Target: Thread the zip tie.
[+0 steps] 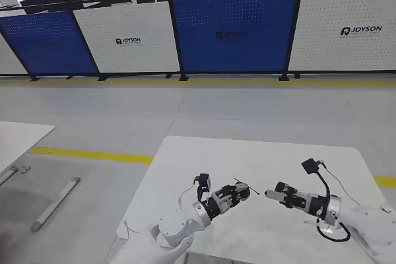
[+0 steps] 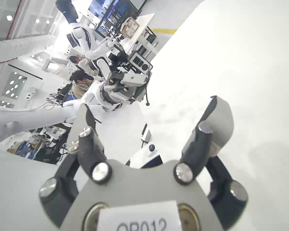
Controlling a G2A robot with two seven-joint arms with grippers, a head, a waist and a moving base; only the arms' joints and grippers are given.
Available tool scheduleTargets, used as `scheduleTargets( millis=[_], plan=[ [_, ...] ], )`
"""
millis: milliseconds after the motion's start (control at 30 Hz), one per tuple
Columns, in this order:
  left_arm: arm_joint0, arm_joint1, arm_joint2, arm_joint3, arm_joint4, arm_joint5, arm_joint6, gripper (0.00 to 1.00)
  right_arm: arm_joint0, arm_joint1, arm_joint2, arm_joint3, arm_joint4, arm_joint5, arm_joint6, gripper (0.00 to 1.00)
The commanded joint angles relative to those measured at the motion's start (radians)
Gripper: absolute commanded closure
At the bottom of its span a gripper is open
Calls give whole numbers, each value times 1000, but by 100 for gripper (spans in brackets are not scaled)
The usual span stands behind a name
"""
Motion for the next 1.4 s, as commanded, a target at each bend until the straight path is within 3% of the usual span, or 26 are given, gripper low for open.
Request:
scheduleTargets(
  millis=[0, 67, 500, 567, 733, 1267, 1300, 1333, 1367],
  plan=[
    [-2, -3, 3, 2, 9, -8, 9, 100, 10, -14, -16, 39, 108, -5, 58, 0],
    [-3, -7, 7, 3, 19, -7, 20, 100, 34, -36, -41, 111, 211, -5, 124, 0],
    [-5, -15, 13, 10, 14, -5, 23, 100, 19, -44, -25, 89, 197, -5, 138, 0],
    [-8, -19, 18, 15, 15, -6, 24, 100, 13, -47, -17, 91, 198, -5, 144, 51],
    [-9, -25, 25, 19, 20, -9, 17, 100, 8, -54, -5, 101, 205, -3, 162, 100],
    [13, -35, 15, 6, 34, -20, -7, 100, 30, -94, -7, 140, 204, 23, 203, 100],
    [13, -36, 15, 5, 32, -24, -10, 85, 30, -95, -6, 141, 199, 24, 205, 100],
    [14, -37, 16, 5, 25, -32, -19, 11, 29, -96, -3, 141, 195, 23, 208, 100],
    [14, -38, 15, 7, 23, -32, -24, 0, 28, -97, 0, 142, 193, 21, 210, 100]
  ],
)
